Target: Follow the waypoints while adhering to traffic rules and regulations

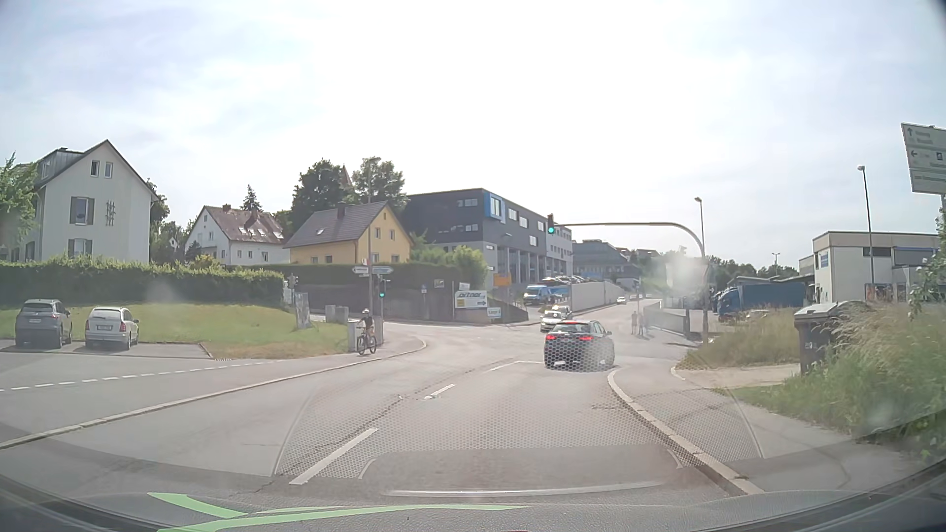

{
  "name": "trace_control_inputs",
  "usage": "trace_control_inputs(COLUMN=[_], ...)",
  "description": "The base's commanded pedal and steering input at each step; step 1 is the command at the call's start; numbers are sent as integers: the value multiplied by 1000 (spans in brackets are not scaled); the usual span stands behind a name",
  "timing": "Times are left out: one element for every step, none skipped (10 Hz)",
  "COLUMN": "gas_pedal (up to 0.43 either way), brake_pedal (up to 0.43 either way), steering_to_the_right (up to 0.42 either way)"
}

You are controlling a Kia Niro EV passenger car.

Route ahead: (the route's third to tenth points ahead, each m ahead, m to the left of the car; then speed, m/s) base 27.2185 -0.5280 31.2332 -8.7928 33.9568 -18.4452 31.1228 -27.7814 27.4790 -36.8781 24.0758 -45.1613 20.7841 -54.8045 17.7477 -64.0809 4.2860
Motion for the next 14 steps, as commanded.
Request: trace_control_inputs(gas_pedal=[169, 169, 169, 169, 169, 157, 118, 47, 0, 0, 0, 0, 0, 0], brake_pedal=[0, 0, 0, 0, 0, 0, 0, 0, 0, 0, 0, 0, 0, 0], steering_to_the_right=[10, 11, 11, 12, 15, 23, 28, 31, 36, 39, 43, 48, 52, 54])
